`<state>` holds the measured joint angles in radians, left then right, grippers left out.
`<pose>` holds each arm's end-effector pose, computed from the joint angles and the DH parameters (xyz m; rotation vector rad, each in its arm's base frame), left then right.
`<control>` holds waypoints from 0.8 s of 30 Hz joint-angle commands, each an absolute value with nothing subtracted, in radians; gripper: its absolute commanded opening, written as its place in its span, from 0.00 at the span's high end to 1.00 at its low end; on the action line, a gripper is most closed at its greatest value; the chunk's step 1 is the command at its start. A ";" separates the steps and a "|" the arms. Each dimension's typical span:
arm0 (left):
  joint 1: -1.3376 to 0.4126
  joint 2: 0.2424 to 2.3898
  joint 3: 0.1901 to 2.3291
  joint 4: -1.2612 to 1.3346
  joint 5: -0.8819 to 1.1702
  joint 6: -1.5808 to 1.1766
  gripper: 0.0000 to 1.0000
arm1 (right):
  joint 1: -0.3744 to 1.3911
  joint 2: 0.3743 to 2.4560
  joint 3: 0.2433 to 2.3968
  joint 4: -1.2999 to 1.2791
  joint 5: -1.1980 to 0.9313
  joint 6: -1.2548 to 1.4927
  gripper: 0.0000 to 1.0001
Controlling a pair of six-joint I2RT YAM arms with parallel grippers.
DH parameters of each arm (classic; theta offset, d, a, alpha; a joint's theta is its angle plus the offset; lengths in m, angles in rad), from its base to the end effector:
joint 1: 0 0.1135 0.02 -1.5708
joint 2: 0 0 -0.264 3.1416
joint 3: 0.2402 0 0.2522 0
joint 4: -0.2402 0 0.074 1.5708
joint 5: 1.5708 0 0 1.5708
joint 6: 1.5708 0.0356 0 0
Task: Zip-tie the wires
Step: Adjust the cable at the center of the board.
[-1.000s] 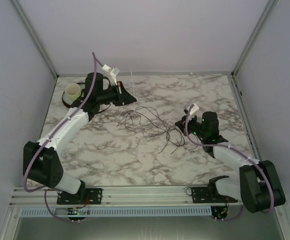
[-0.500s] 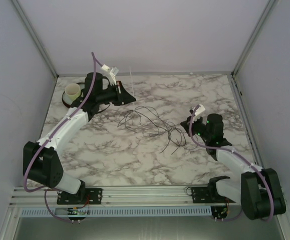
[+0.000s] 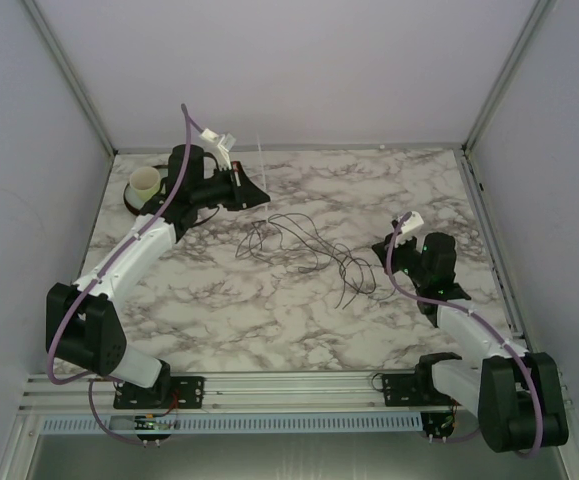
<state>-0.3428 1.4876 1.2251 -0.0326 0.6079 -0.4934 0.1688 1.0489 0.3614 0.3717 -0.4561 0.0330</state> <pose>0.3218 -0.1364 0.3409 0.3007 1.9481 -1.1282 0.2108 0.0518 0.2004 -0.4400 1.8404 0.5672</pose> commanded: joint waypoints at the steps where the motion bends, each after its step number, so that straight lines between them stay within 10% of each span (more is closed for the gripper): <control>1: -0.335 1.469 1.242 -0.027 0.603 -0.492 1.00 | 0.143 1.031 0.359 0.376 -0.442 0.046 1.00; 21: -0.333 1.472 1.249 -0.022 0.609 -0.497 1.00 | 0.098 1.030 0.368 0.367 -0.472 0.064 0.99; 24: -0.334 1.471 1.250 -0.020 0.611 -0.497 1.00 | 0.100 1.011 0.381 0.380 -0.494 0.077 0.79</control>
<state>-0.3393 1.4876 1.2251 -0.0322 0.6018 -0.4938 0.1078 1.0290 0.3557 0.3393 -0.4477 0.0563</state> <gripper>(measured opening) 0.005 0.127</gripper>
